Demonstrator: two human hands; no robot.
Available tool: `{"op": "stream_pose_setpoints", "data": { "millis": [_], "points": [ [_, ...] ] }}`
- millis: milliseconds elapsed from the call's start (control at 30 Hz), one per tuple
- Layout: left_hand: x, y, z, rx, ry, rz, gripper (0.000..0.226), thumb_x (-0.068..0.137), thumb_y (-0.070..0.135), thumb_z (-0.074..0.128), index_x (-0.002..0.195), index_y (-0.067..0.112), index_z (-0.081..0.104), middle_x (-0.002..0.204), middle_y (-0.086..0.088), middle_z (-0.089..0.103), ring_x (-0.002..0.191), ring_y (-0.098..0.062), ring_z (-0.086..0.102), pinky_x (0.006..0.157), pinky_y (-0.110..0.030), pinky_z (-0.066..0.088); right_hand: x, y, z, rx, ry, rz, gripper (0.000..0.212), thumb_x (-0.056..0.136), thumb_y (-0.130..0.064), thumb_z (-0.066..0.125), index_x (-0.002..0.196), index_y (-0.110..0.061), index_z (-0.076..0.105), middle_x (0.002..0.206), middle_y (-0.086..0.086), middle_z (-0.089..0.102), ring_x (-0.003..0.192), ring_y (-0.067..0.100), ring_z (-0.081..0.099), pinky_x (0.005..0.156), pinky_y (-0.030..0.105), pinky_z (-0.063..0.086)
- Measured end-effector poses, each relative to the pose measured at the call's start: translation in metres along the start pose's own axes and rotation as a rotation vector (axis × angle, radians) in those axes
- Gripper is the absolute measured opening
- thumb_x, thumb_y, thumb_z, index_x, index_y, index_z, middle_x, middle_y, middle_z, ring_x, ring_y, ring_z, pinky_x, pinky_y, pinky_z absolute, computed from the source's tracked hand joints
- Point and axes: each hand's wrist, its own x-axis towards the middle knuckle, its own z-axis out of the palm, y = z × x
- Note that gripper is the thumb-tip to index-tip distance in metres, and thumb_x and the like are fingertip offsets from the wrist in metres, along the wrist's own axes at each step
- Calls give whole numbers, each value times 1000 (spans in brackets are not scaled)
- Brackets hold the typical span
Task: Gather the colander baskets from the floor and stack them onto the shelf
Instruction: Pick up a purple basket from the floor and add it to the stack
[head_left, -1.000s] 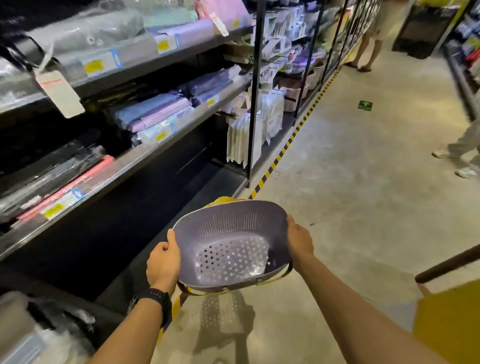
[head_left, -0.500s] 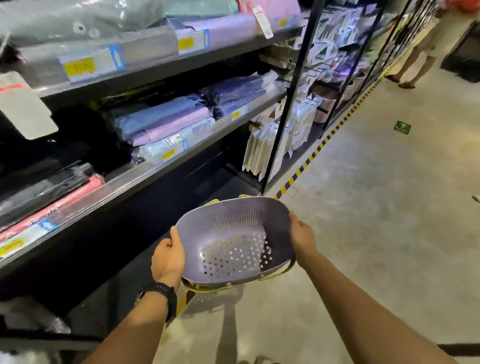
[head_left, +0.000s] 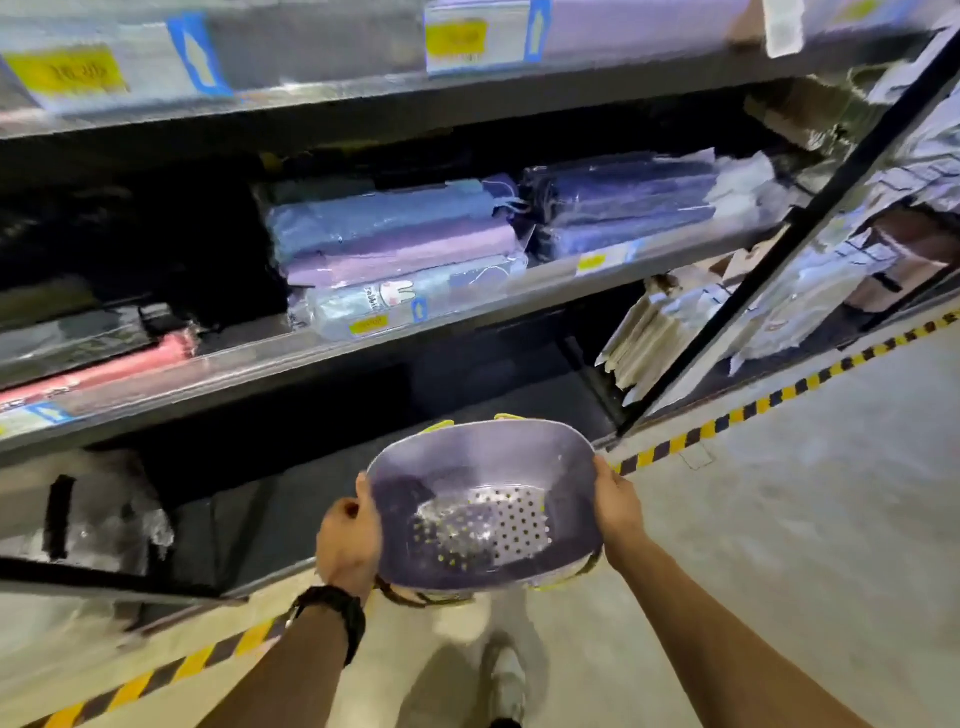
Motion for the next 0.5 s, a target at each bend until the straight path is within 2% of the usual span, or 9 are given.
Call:
{"op": "stream_pose_setpoints", "data": {
  "millis": [100,200,300,433,500],
  "points": [
    [5,-11,20,-8,40,-29,69,94,73,35,74,13,64,71,-4,65,68,-27,59,63,-40,44,33,-2,11,-54,-47,-16,51,100,-53,40,108,-10,67,125,19,65,114,41,59,102,53,46],
    [20,-27,40,-14,87,-52,67,93,75,34,72,17,63,67,2,64,64,-18,58,55,-32,41,63,3,28,-99,-74,-14,50,100,-52,41,99,-10,68,120,20,67,109,40,60,99,53,48],
    [42,-49,62,-14,97,-103,66,94,73,34,77,16,62,72,-3,64,69,-27,58,57,-36,39,93,13,50,-135,-93,-20,40,100,-52,42,86,-20,61,117,19,67,106,40,61,98,53,49],
    [68,-82,96,-8,175,-148,69,96,66,37,77,2,56,69,-13,57,72,-37,52,63,-41,36,134,40,76,-166,-88,-11,38,98,-55,42,93,-23,61,121,15,66,109,38,60,100,50,47],
    [82,-102,114,4,175,-194,67,98,63,37,81,3,61,79,-19,61,80,-41,56,69,-41,38,154,59,88,-167,-84,11,40,97,-57,43,98,-22,63,123,13,66,111,37,60,101,50,47]
  ]
}}
